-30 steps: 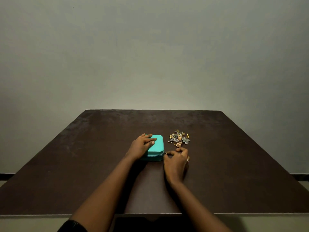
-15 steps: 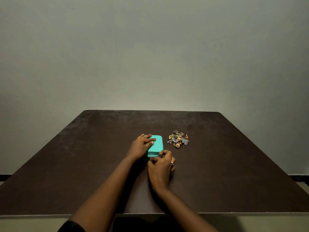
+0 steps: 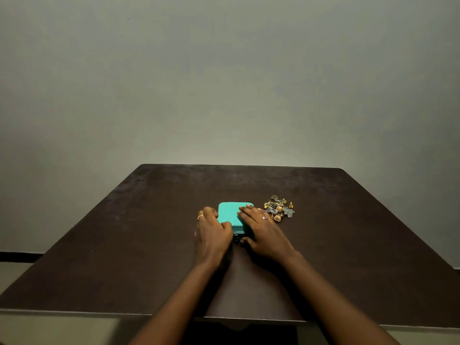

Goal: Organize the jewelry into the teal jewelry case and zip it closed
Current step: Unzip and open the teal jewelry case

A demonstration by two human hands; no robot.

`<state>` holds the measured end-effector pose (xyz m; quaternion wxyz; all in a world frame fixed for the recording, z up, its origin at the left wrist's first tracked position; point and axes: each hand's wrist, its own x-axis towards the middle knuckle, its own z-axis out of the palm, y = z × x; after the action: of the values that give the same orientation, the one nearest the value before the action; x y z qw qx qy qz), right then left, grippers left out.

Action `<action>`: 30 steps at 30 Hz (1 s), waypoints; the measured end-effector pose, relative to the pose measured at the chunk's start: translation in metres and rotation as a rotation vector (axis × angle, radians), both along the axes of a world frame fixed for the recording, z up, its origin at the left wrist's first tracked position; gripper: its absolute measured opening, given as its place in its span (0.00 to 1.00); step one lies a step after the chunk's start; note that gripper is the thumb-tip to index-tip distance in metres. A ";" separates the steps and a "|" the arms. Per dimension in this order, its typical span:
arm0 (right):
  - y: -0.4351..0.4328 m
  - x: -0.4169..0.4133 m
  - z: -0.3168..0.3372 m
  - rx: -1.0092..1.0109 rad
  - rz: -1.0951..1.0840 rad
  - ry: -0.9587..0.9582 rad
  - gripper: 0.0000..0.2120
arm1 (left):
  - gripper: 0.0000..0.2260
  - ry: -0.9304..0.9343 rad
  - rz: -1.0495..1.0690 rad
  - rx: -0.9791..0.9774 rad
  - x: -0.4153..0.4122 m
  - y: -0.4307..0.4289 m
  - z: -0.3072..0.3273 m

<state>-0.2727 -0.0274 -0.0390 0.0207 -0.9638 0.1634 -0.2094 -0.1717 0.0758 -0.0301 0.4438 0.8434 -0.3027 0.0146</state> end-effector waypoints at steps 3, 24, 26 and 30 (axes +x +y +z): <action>-0.002 0.003 -0.007 0.030 0.023 -0.059 0.31 | 0.13 -0.031 -0.001 0.212 -0.011 0.007 0.001; -0.008 0.005 -0.025 0.322 0.034 -0.195 0.30 | 0.12 -0.201 -0.063 0.371 -0.017 0.009 -0.011; -0.007 0.005 -0.024 0.317 0.032 -0.202 0.30 | 0.11 -0.174 -0.064 0.345 -0.012 0.011 -0.012; -0.007 0.005 -0.023 0.310 0.031 -0.208 0.30 | 0.10 -0.127 -0.071 0.330 0.004 0.019 -0.011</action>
<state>-0.2676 -0.0341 -0.0623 0.1892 -0.9246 0.1758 -0.2800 -0.1678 0.0948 -0.0411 0.2794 0.8910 -0.3578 0.0024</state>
